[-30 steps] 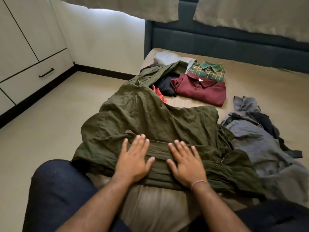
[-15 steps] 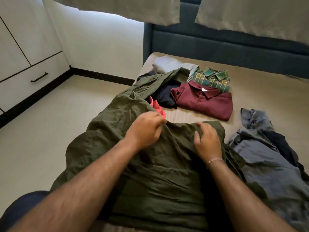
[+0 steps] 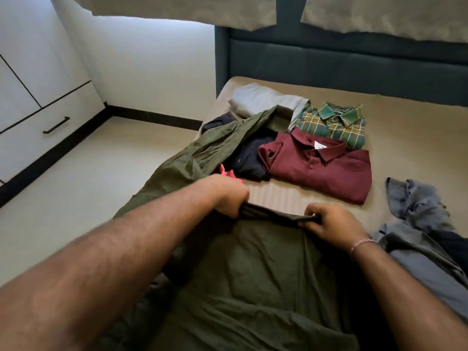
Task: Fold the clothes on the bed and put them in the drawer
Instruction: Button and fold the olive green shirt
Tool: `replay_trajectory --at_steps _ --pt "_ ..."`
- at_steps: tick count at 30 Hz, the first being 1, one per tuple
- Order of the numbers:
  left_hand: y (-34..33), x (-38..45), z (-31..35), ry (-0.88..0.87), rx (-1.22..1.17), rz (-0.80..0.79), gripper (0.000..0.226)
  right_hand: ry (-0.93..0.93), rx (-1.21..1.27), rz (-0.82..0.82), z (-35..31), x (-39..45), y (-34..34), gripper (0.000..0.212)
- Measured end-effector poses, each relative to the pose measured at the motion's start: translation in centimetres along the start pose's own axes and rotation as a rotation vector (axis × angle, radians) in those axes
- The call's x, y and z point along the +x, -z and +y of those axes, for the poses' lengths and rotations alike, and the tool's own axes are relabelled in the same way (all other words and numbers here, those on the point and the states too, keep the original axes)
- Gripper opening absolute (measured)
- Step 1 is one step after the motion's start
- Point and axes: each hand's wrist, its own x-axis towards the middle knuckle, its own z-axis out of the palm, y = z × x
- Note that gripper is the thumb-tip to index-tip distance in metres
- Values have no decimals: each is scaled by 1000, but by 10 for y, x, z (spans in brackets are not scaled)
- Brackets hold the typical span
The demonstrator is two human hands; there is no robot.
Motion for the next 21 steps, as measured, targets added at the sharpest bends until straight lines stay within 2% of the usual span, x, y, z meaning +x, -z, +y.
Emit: replay_trajectory --at_steps 4,9,12,14,16,18,21 --pt "20 -32 -30 223 160 13 34 -76 -86 9 5 -8 11 24" --pt "20 -86 -46 420 262 116 9 -90 -282 17 -14 -31 25 19" --pt "8 -122 -55 510 249 260 8 -107 -382 78 -17 -58 43 19" --pt "-7 -151 -53 541 215 333 10 -48 -398 147 -23 -89 58 22" --pt "-21 -176 -49 543 191 427 8 83 -401 301 -27 -116 70 25" --pt "-41 -202 -42 509 187 484 8 230 -424 380 -38 -146 76 24" --pt "-89 -243 -21 426 188 540 20 367 -472 281 -59 -201 61 21"
